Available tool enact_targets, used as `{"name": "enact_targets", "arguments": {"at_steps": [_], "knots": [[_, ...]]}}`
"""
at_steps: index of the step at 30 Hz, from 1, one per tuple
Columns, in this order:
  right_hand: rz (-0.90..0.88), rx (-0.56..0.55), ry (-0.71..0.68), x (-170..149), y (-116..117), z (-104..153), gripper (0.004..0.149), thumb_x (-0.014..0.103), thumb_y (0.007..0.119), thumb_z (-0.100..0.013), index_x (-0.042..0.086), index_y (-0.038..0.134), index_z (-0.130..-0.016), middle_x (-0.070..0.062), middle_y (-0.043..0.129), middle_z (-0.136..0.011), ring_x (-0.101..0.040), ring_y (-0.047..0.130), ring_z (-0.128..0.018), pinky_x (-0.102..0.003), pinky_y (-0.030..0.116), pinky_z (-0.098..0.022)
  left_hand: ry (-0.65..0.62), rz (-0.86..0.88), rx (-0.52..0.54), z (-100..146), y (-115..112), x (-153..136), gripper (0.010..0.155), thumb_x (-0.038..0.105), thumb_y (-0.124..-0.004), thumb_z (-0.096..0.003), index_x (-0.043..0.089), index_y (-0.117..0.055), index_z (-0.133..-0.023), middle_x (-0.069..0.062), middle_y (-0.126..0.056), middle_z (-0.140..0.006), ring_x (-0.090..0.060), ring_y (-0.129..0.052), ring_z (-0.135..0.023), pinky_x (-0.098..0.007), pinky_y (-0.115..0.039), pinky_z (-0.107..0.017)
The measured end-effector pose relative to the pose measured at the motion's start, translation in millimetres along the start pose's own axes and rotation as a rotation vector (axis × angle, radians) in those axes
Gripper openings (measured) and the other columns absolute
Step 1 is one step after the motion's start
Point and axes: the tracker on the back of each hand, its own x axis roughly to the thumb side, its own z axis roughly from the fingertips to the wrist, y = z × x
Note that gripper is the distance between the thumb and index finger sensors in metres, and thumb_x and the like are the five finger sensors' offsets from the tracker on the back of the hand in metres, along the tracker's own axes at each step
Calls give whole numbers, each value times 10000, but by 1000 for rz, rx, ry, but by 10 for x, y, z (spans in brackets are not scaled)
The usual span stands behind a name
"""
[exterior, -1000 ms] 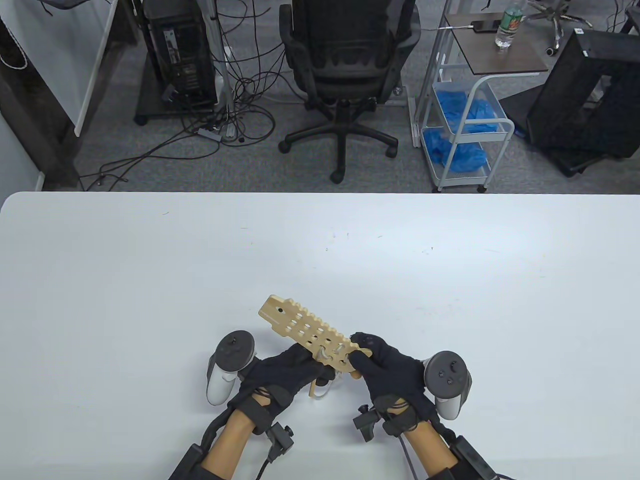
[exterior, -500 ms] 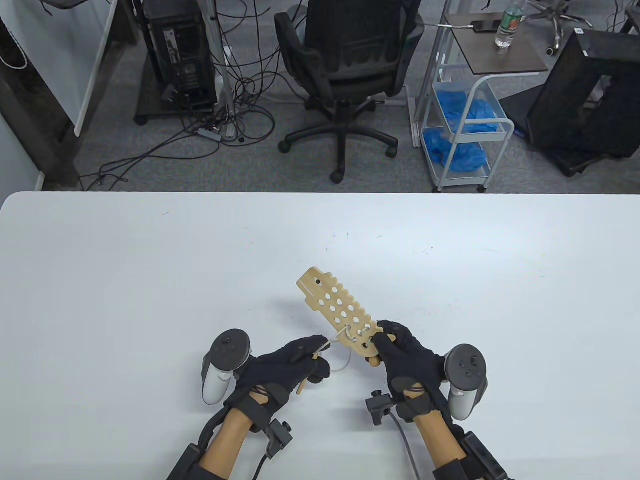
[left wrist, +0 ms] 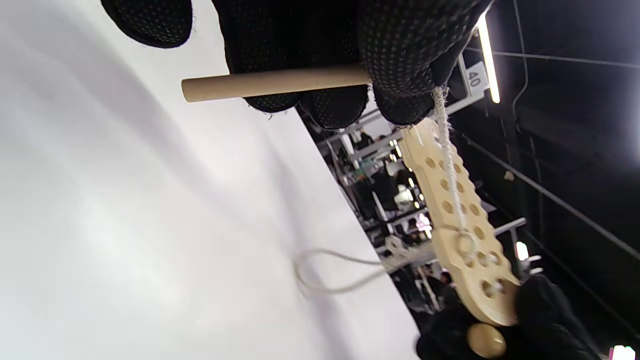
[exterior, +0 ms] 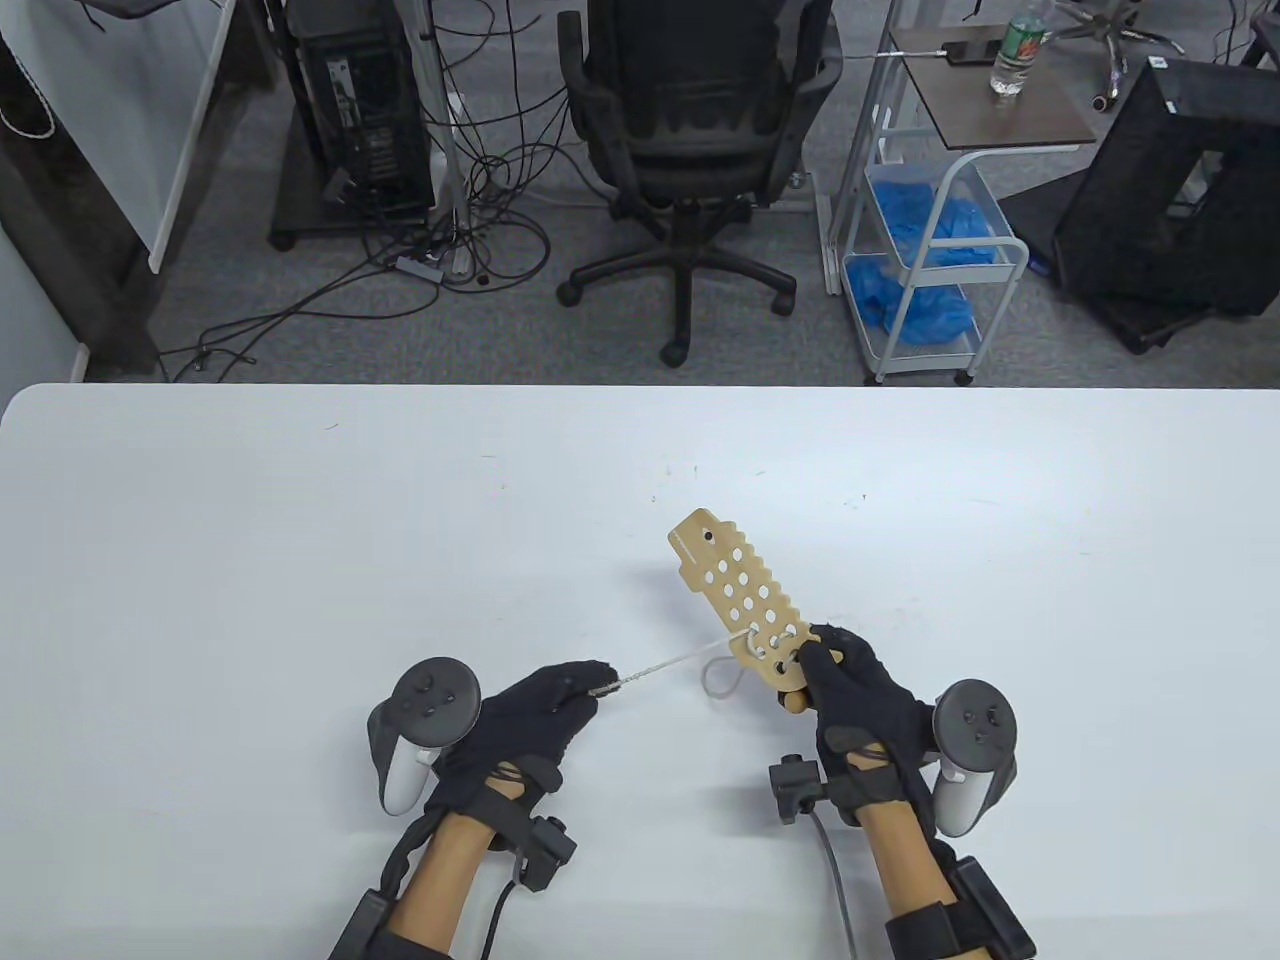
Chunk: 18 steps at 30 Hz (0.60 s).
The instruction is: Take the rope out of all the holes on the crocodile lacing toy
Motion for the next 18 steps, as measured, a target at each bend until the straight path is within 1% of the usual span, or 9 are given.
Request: {"name": "enact_targets", "arguments": {"at_steps": [3,6,18], "knots": [[-6,-17,17,-18,-47,-23,471,354,812,-409,69,790,-783,-187,969,-605,-383,999,-432,-622,758,-456,3,-131,60,2,73,-6,441,330,-832,-480,398,-874,-915,-17,-897,-974,-277,-847,-885,-662,-619,-703],[-23,-36,39,-42,-90,-41,471,353,810,-410,69,789,-785,-187,969,-607,-382,997,-436,-622,756,-458,20,-195,99,8,129,-26,439,330,-836,-476,408,-876,-907,-5,-915,-952,-267,-865,-867,-659,-627,-701],[-135,-125,153,-184,-284,-99,475,359,796,-420,67,777,-793,-188,961,-615,-380,994,-442,-619,756,-457,72,-154,279,50,421,-209,456,305,-827,-483,438,-826,-919,33,-978,-903,-227,-936,-817,-628,-680,-686]]}}
